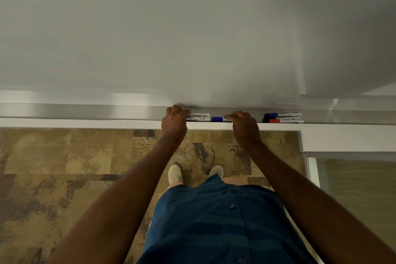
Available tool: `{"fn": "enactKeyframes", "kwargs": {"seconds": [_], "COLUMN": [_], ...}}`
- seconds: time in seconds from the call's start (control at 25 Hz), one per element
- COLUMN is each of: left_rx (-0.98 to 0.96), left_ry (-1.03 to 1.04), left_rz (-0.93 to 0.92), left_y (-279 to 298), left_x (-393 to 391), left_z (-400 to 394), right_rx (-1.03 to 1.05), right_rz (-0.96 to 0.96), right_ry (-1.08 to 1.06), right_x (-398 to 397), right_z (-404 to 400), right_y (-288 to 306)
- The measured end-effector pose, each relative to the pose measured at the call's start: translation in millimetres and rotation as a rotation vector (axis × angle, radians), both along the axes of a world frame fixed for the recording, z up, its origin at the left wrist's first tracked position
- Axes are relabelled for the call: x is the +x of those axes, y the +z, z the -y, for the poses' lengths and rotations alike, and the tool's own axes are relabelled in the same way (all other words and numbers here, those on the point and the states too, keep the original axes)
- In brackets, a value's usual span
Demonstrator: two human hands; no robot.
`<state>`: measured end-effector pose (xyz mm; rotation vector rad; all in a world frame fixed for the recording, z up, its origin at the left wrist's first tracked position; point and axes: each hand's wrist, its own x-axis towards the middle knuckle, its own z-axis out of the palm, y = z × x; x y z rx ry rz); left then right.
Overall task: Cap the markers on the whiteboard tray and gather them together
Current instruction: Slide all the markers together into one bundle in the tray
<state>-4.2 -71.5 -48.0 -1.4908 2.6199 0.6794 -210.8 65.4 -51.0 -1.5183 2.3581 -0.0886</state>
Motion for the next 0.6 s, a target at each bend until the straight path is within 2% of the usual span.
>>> {"fn": "enactKeyframes", "kwargs": {"seconds": [0.32,0.48,0.6], "left_rx": [0.002,-0.003,-0.012], "left_ry": [0.013,0.015,0.005], "left_rz": [-0.027,-0.027,-0.019], "left_y": [-3.5,-4.4,-5.1], "left_x": [1.0,0.9,1.5], "left_z": [1.3,1.3,1.4], "right_rx": [-0.015,-0.162,-0.174], "right_rz": [0.030,0.100,-0.004], "right_ry": [-0.001,-0.148,-0.268], "right_x": [-4.8,-17.8,-41.4], "right_z": [0.2,-13.1,-33.0], "right_y": [1.3,2.0,1.7]}}
